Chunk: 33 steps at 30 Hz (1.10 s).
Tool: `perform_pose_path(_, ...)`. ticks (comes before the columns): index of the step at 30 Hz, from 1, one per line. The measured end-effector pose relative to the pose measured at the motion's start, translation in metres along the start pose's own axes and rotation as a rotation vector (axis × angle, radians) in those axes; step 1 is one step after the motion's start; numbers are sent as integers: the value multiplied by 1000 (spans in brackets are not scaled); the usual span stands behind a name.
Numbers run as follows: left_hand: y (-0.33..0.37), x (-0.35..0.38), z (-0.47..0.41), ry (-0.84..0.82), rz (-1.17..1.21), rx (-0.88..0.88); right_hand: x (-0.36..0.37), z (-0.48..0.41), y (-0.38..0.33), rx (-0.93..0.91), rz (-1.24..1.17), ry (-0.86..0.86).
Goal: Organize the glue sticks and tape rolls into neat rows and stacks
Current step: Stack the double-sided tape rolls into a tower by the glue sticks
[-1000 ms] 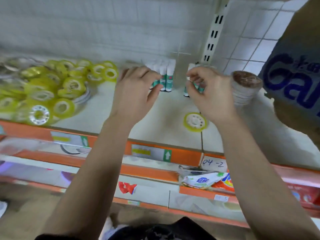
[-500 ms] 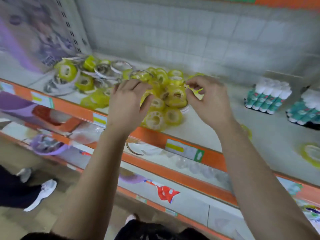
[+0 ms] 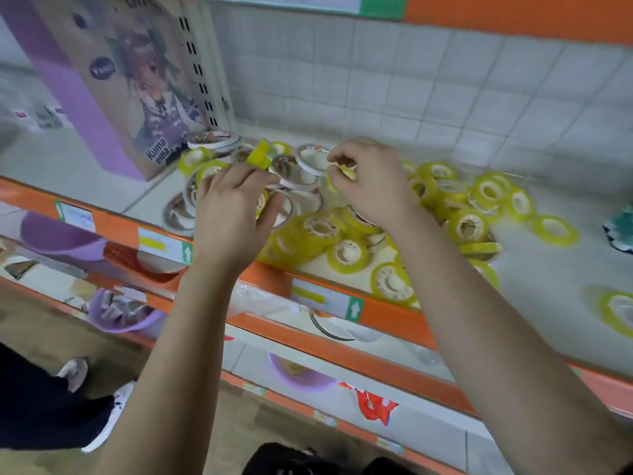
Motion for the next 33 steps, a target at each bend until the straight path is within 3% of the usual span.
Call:
perform_pose_path(10, -28, 14, -19, -18, 48, 12, 65, -47, 25, 152, 242, -276)
perform_pose_path(18, -32, 21, -27, -27, 81, 27, 79, -54, 32, 195, 349, -327)
perform_pose_path(25, -28, 33, -34, -67, 77, 63, 59, -54, 27, 201, 194, -200)
perform_pose_path(33, -6, 63, -51, -189, 37, 168, 16, -39, 22, 80, 129, -38)
Point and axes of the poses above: each hand's wrist, its own z-axis away from the middle knuckle, its own x-axis out of the palm, y = z × x, the point moved 5 cm from there along -z, towards the middle knuckle, and after that the axes turned 8 degrees about -x, right-handed, at the moved point
